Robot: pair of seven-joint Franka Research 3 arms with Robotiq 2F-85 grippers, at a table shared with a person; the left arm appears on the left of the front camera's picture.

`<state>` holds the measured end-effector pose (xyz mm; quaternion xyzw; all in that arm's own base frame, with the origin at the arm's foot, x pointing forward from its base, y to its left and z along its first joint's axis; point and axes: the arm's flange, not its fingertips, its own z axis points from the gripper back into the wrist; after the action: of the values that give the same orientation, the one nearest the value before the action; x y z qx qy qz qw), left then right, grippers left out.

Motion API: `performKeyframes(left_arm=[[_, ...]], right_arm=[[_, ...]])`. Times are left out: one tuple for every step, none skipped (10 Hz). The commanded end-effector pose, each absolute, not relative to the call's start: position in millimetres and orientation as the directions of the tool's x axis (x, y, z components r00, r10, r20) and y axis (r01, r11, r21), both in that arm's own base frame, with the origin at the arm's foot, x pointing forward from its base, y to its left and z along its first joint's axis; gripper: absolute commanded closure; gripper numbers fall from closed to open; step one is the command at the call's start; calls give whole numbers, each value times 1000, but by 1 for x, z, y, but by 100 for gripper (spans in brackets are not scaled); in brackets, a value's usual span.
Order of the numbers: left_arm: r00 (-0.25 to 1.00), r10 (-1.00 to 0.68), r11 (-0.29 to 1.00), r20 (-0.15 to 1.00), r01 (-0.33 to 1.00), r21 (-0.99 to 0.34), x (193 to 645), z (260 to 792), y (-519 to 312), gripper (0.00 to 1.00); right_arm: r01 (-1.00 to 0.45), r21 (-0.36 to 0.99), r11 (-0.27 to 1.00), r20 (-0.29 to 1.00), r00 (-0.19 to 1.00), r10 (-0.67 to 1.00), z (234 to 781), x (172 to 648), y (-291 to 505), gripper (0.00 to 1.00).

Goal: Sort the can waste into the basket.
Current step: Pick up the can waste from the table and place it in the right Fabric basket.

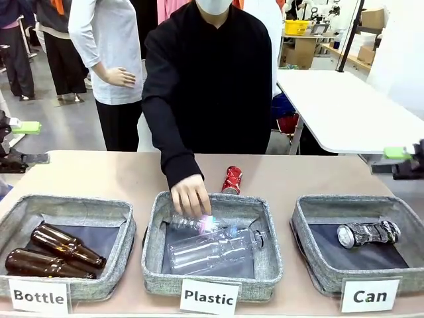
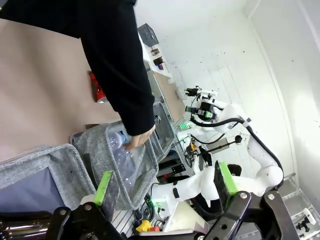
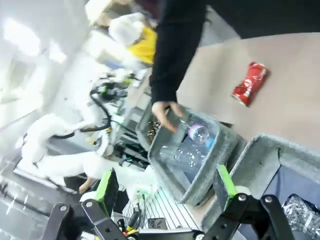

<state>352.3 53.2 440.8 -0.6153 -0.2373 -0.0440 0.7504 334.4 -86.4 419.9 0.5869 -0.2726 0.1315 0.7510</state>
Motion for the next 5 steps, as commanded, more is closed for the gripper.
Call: performKeyframes(left_arm=[[889, 220, 231, 401, 352, -907, 350, 444, 54, 0], [889, 220, 231, 401, 352, -907, 350, 444, 54, 0], [889, 220, 231, 401, 352, -907, 350, 444, 54, 0], [889, 220, 231, 401, 352, -907, 350, 444, 54, 0], [889, 220, 231, 401, 352, -907, 350, 444, 54, 0]], right_arm=[[-533, 822, 200, 557, 827, -83, 382, 356, -98, 0], [-523, 826, 210, 548, 832, -87, 376, 357, -97, 0], [-475, 849, 230, 506, 858, -95, 372, 364, -92, 0], [-429, 861, 273, 467, 879, -92, 375, 374, -83, 0], [-372, 865, 337, 423, 902, -91, 386, 388, -66, 0]])
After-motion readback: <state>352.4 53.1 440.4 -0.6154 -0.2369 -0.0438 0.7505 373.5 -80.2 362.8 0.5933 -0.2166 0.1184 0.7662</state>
